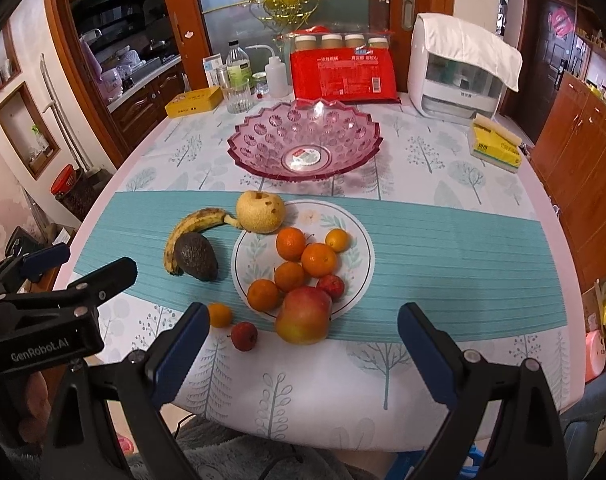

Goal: Organize fruits
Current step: 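Grasp the dark avocado with the left tool while the right tool grasps the large red apple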

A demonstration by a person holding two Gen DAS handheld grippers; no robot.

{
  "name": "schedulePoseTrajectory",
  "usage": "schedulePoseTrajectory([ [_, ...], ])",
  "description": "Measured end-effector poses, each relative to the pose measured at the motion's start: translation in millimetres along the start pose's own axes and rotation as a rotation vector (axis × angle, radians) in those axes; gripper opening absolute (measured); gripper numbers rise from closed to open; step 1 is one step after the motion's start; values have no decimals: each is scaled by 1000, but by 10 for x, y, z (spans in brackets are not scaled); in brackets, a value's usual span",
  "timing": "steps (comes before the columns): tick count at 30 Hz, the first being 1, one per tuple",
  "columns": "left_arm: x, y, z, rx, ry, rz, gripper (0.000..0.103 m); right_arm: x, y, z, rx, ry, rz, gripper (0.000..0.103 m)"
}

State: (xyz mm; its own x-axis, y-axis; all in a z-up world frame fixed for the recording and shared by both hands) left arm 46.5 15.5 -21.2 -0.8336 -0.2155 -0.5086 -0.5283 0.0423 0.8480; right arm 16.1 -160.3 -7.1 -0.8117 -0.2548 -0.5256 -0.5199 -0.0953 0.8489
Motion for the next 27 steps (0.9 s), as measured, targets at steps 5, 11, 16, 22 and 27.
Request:
schedulePoseTrajectory([
  [5,-12,-94,96,-12,7,4,102,24,-103,10,-11,-7,22,96],
  [11,-32,-337,314,-42,57,50,102,100,-289,-28,-27,-26,61,95],
  [16,-26,-604,491,-38,134,117,102,202,-528,-68,-66,-59,120,95],
  [22,1,-945,602,-40,205,163,102,324,-806,-92,-74,-76,184,95],
  [27,24,-1192,573,-28,247,204,102,368,-989,-148,-76,-93,217,95],
])
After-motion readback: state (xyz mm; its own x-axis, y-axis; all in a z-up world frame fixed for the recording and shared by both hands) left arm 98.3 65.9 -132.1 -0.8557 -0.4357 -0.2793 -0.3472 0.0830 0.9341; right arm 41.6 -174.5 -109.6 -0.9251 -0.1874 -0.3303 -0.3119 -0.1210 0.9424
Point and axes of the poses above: each gripper's, at about its wrist camera, not at the fingertips, and y roughly against the way its jaws point, z to its left, x to its underside, the point moved 2 cm from there along -y, roughly the way its jaws point, and after that the axes turned 14 degrees about y, right-handed, at the moved point
